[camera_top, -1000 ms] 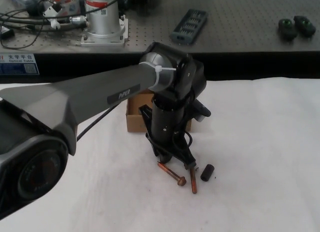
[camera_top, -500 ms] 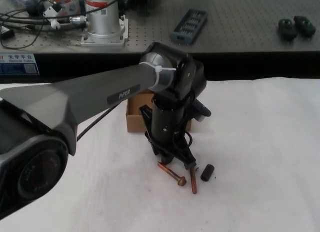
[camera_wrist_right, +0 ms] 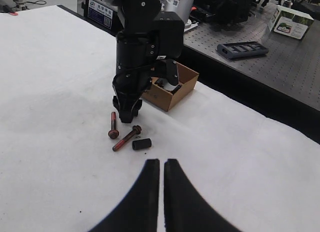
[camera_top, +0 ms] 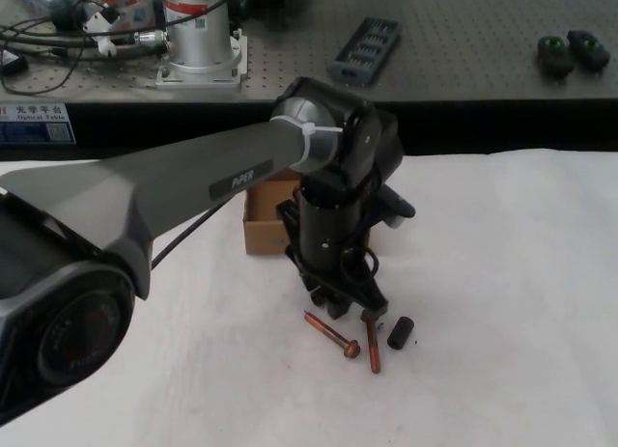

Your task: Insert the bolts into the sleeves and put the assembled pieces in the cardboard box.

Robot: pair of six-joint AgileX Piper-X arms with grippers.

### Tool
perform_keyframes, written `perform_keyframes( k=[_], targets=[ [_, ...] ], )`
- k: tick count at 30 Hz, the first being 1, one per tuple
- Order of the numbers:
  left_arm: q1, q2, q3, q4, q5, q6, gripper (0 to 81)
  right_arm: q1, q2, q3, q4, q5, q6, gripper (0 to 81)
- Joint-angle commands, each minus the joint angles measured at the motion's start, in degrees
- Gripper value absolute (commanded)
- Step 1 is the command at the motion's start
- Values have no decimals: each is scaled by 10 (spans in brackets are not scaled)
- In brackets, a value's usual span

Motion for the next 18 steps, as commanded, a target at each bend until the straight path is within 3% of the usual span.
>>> perform_keyframes(
  k=[1, 15, 18],
  targets=[
    [-3, 2, -13, 3, 6, -4, 365, -3, 4, 0, 0, 1, 2, 39],
    [0, 2, -13, 0, -25, -2, 365, -3, 4, 4, 0, 1, 2, 39],
    [0, 4, -13, 0, -24, -2, 335, -3, 4, 4, 0, 1, 2, 39]
  ],
)
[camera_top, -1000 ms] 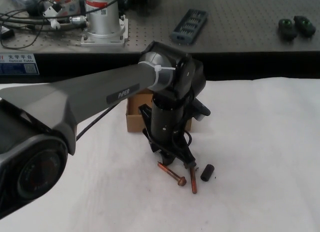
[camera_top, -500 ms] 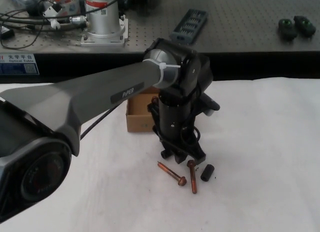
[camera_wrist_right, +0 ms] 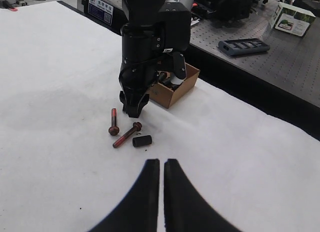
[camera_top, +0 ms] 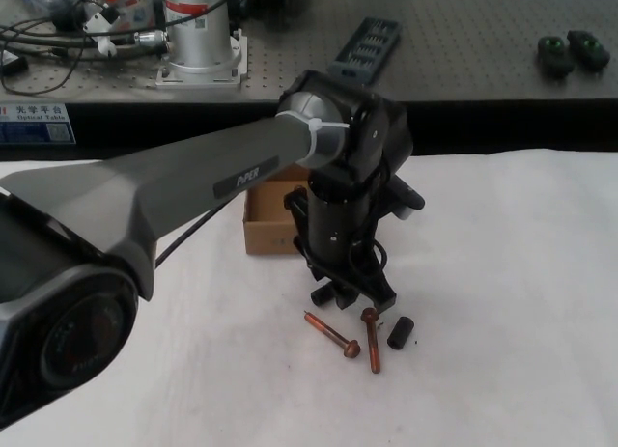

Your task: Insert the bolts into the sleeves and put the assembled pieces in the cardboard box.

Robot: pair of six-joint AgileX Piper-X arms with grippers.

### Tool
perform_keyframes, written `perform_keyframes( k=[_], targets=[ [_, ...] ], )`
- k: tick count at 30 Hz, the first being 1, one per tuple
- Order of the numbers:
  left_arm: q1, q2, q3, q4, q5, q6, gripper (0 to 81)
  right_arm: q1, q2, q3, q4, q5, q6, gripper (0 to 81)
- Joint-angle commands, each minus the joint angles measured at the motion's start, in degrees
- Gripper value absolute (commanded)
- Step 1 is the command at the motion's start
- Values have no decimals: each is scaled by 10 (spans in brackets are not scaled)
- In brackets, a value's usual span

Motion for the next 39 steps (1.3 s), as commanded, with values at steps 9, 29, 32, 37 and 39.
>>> perform_keyframes(
  k=[9, 29, 32, 37, 39],
  targets=[
    [1, 4, -4, 8, -3, -2, 285, -3, 4, -2, 0, 1, 2, 39],
    [1, 4, 15, 17, -29, -2, 116, -3, 4, -2, 0, 1, 2, 39],
    [1, -3, 15, 17, -29, -5, 4, -3, 4, -2, 0, 1, 2, 39],
    [1, -34, 15, 12, -29, -35, 6, -3, 4, -2, -1, 1, 2, 39],
    [5, -53, 15, 10, -28, -60, 6, -3, 4, -2, -3, 1, 2, 39]
  ],
)
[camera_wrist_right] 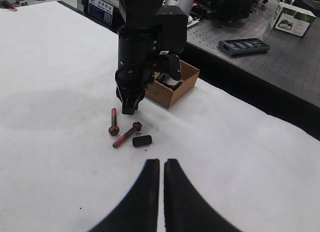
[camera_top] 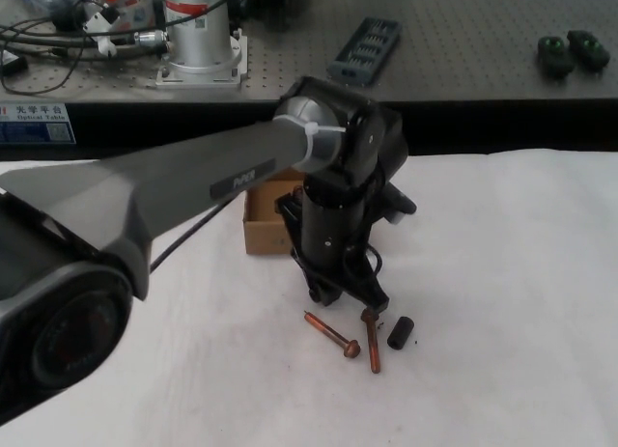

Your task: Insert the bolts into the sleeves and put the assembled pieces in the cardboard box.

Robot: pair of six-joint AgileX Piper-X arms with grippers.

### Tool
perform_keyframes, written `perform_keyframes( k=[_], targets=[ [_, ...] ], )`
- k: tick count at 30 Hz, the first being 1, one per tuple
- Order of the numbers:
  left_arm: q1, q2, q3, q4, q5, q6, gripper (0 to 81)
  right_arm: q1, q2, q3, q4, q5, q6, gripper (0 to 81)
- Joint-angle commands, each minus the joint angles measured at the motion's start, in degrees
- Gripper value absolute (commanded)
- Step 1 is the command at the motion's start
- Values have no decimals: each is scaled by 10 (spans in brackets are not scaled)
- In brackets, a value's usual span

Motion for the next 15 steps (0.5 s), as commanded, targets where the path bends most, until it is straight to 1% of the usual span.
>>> perform_keyframes(
  k=[1, 2, 5, 9, 12, 15],
  targets=[
    [5, -40, -4, 7, -3, -39, 6, -3, 4, -2, -6, 1, 3, 39],
    [8, -51, -4, 6, 9, -51, 6, -3, 4, -2, -9, 1, 9, 39],
    [15, -83, -4, 3, 54, -81, 6, -3, 4, -7, -23, 1, 61, 39],
    [16, -121, -2, 1, 64, -100, 6, -3, 7, -18, -22, 1, 97, 39],
    [16, -145, -2, 1, 90, -105, 6, -3, 39, -25, -17, -11, 143, 39],
    [16, -172, 9, -2, 101, -114, 6, -3, 94, -32, -12, -35, 189, 39]
  ],
)
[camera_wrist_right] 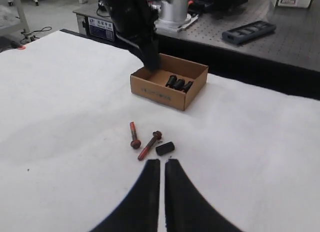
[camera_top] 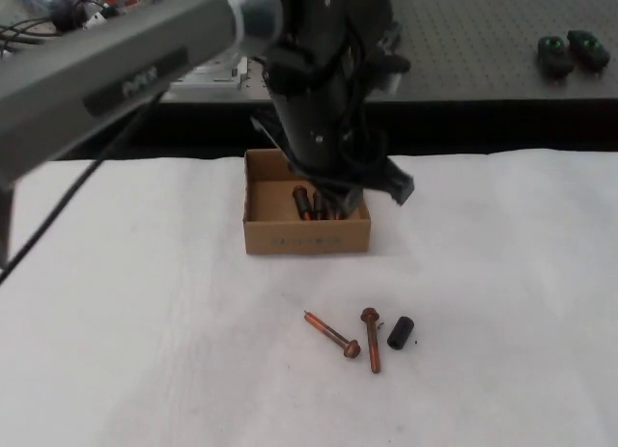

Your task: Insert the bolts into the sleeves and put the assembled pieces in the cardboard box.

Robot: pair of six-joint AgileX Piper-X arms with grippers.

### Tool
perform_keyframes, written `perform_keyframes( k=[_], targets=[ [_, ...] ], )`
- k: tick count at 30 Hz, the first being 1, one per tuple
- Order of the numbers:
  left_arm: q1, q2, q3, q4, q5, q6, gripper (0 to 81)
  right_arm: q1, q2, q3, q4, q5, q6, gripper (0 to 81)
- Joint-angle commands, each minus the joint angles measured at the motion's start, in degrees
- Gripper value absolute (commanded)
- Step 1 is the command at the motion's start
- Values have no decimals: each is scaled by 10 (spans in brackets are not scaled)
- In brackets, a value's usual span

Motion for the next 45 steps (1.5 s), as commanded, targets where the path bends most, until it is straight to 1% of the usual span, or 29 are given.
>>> perform_keyframes(
  k=[1, 3, 6, 9, 11, 14, 18, 20, 22, 26, 29, 33, 37, 41, 43, 44, 45],
  targets=[
    [-1, -44, 17, 0, 14, -14, 6, -3, 31, -12, 1, -25, 46, 39],
    [-1, -67, 40, -4, 14, -12, 6, -3, 76, -21, 1, -26, 73, 39],
    [-1, -111, 106, -37, 22, -12, 6, -3, 138, -38, 1, -26, 93, 39],
    [-1, -172, 191, -92, 34, -12, 6, -3, 202, -55, -2, -26, 107, 39],
    [-1, -217, 259, -134, 43, -12, 6, -3, 237, -67, -2, -28, 131, 39],
    [-1, -284, 358, -200, 45, -12, 6, -3, 295, -81, -8, -57, 140, 39],
    [-1, -373, 491, -277, 45, -13, 6, -3, 366, -94, -58, -78, 144, 39],
    [-1, -420, 542, -302, 45, -17, 6, -11, 408, -104, -88, -88, 144, 39],
    [2, -461, 589, -324, 45, -18, 6, -25, 454, -115, -110, -114, 144, 39],
    [15, -542, 676, -347, 46, -36, 6, -68, 544, -146, -139, -165, 144, 39],
    [29, -594, 719, -347, 52, -43, 6, -98, 607, -168, -165, -189, 144, 39],
    [40, -652, 754, -347, 93, -43, 6, -125, 700, -197, -207, -233, 127, 38],
    [40, -683, 762, -345, 111, -43, 6, -134, 787, -233, -212, -231, 113, 38],
    [40, -689, 762, -343, 125, -43, 6, -134, 862, -261, -212, -231, 111, 36],
    [40, -689, 762, -342, 125, -43, 6, -134, 895, -277, -212, -227, 98, 13],
    [40, -689, 762, -342, 125, -43, 6, -135, 909, -286, -212, -226, 96, 18],
    [40, -689, 762, -342, 125, -43, 6, -136, 920, -293, -210, -225, 91, 53]
  ],
)
